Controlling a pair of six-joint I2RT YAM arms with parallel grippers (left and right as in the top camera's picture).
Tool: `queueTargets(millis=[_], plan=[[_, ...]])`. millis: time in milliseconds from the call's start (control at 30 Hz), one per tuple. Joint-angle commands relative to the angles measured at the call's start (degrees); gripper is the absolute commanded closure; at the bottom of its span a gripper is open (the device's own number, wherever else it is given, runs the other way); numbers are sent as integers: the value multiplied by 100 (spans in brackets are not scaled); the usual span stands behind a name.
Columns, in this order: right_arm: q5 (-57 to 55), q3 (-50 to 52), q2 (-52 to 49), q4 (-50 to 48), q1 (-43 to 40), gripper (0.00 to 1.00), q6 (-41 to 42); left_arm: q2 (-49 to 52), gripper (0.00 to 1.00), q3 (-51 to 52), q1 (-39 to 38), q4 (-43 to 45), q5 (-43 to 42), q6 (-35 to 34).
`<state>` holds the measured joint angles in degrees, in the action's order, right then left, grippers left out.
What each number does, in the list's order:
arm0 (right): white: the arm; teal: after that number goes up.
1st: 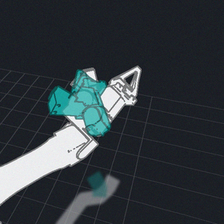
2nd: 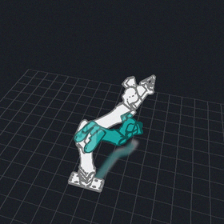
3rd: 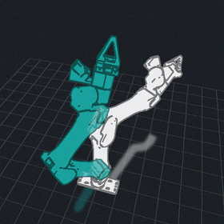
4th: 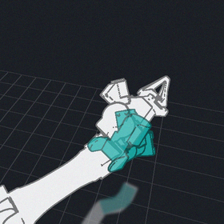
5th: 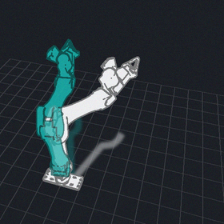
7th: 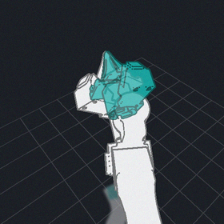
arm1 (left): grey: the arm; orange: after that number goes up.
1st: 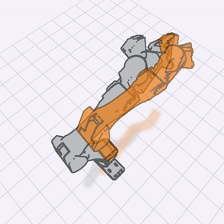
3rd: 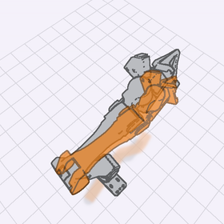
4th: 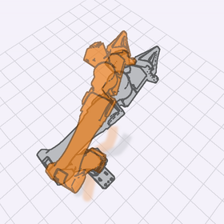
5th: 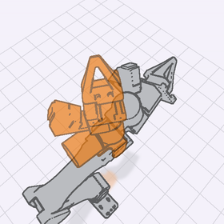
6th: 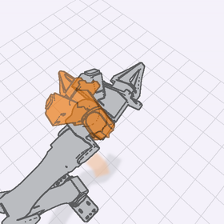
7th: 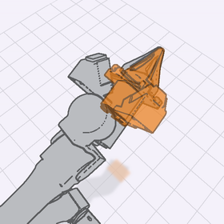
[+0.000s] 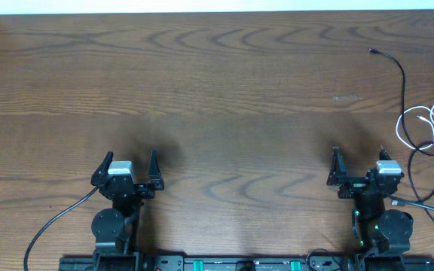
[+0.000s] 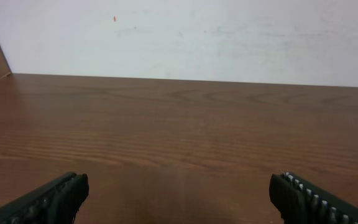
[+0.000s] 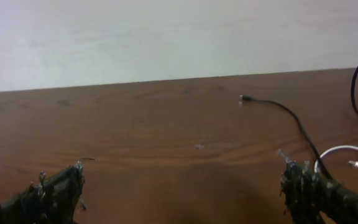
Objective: Untangle cables
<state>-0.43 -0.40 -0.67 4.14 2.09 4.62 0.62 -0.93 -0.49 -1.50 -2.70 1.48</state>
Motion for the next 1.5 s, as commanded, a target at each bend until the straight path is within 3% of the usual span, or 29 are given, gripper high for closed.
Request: queueTargets(millis=[0, 1467], plan=[[103, 11, 42, 50, -42, 1, -302, -33, 2, 70, 4, -254, 57, -26], [98, 11, 35, 24, -319, 1, -299, -33, 2, 70, 4, -254, 57, -26]])
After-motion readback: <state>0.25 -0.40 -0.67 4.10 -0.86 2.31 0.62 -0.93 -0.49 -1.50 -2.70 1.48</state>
